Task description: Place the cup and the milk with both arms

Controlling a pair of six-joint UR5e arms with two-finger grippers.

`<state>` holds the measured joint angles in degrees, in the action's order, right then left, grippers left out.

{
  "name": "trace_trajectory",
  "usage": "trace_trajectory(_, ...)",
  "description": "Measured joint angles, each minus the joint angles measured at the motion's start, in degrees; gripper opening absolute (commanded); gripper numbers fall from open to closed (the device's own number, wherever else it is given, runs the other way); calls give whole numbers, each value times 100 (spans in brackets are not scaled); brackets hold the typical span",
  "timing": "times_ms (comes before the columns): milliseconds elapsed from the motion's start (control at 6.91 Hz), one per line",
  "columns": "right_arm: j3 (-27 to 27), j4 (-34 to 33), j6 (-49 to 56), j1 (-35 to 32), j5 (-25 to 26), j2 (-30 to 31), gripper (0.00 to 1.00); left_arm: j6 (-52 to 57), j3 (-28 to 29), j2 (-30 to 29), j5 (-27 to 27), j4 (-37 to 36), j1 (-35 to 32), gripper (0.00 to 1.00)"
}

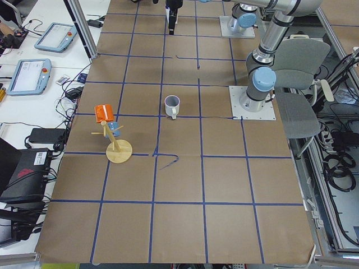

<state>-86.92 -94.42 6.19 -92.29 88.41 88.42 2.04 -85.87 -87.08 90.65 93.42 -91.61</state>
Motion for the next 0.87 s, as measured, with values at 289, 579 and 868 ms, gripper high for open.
trace_trajectory(289,0,20,1,3,5,0,100,4,-5,-13,-6,-3,-3,100)
trace_trajectory(579,-4,34,12,8,65,0,100,5,-2,-27,-10,-13,6,100)
trace_trajectory(868,-6,37,13,9,88,0,100,7,-30,-6,-5,-6,17,100)
